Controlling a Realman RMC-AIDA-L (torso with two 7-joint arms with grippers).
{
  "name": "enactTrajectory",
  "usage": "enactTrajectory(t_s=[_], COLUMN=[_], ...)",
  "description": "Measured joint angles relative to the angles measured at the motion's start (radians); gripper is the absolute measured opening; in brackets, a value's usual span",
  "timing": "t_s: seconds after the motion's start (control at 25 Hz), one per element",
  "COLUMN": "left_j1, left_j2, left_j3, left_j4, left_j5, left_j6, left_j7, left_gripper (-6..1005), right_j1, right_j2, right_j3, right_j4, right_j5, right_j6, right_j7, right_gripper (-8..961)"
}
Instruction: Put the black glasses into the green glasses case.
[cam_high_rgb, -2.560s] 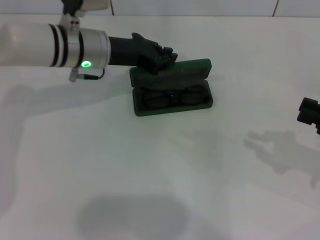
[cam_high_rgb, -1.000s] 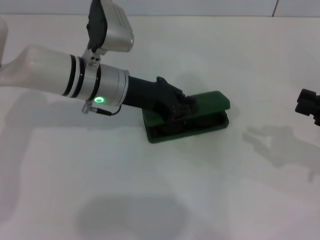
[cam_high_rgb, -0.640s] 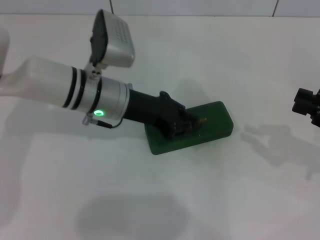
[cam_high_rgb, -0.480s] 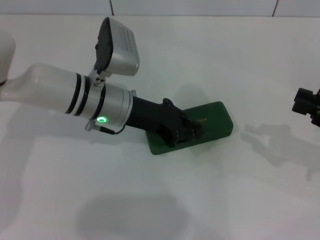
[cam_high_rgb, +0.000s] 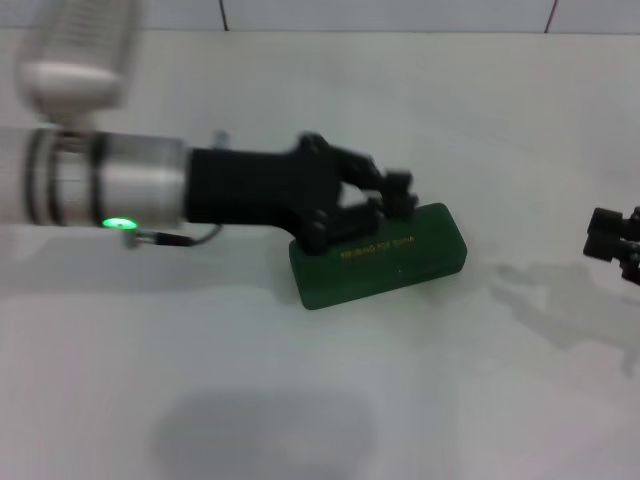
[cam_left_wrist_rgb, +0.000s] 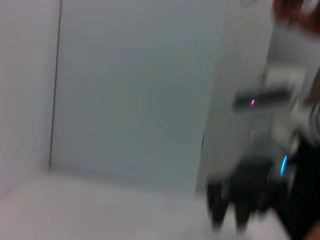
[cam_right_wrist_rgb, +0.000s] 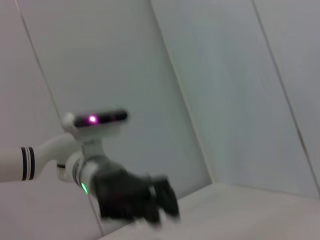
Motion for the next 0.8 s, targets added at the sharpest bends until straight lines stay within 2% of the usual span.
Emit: enactTrajectory(t_s=[0.12, 0.24, 0.44, 0.48, 0.56, 0.6, 0.8], left_j1=[0.063, 0.093, 0.119, 0.124, 0.139, 0.144, 0.163], left_j2=[0.037, 0.066, 0.092, 0.094, 0.095, 0.095, 0.092], left_j3=[-0.013, -0.056, -0.119, -0.122, -0.126, -0.127, -0.129], left_j4=[0.014, -0.040, -0.144, -0.150, -0.155, -0.156, -0.160], left_j5=[-0.124, -0.168, -0.165, -0.162, -0.147, -0.140, -0.115], left_j6=[0.079, 0.159, 0.283, 0.290, 0.293, 0.292, 0.292], left_j7=[-0.010, 0.001, 0.116, 0.128, 0.151, 0.159, 0.179], left_gripper=[219, 268, 351, 367, 478, 533, 609], right_j1=[0.008, 0.032, 0.103, 0.119, 0.133, 0.141, 0.158], right_j2=[0.004, 0.010, 0.017, 0.019, 0.020, 0.021, 0.020], right_j3=[0.000, -0.023, -0.136, -0.170, -0.208, -0.228, -0.250], right_j4=[-0.001, -0.001, 0.001, 0.005, 0.008, 0.009, 0.011], right_j5=[-0.009, -0.004, 0.021, 0.047, 0.086, 0.112, 0.124], right_j6=[-0.027, -0.083, -0.128, -0.130, -0.127, -0.120, -0.101], right_j7=[-0.007, -0.009, 0.008, 0.009, 0.007, 0.005, 0.008], right_gripper=[236, 237, 444, 523, 681, 712, 868])
